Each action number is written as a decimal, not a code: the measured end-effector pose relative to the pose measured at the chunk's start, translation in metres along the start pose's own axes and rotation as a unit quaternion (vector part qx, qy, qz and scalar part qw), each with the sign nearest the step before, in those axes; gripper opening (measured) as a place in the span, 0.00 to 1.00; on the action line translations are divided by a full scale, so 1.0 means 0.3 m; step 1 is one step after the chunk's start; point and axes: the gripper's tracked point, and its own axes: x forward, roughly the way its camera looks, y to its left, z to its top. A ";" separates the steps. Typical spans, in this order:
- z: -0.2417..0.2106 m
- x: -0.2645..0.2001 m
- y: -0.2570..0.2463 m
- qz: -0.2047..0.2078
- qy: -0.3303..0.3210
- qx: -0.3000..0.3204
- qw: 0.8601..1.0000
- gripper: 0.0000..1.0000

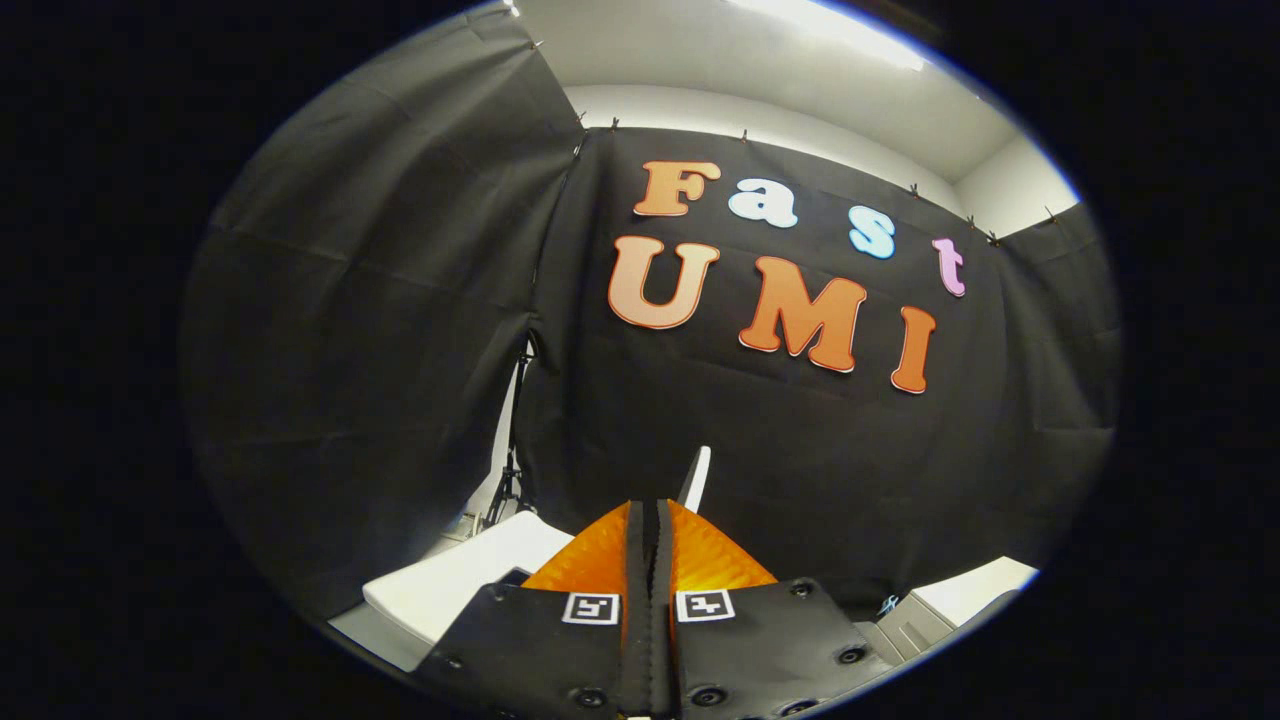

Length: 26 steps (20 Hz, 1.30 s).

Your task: Open the toilet lid.

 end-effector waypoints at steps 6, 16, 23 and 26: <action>0.026 0.029 0.217 0.059 0.003 0.019 0.998 0.07; 0.070 0.008 0.368 0.100 -0.011 0.017 0.995 0.46; 0.322 -0.091 0.218 0.118 -0.063 0.041 0.990 0.94; 0.421 -0.125 0.000 0.103 -0.087 0.040 0.990 0.95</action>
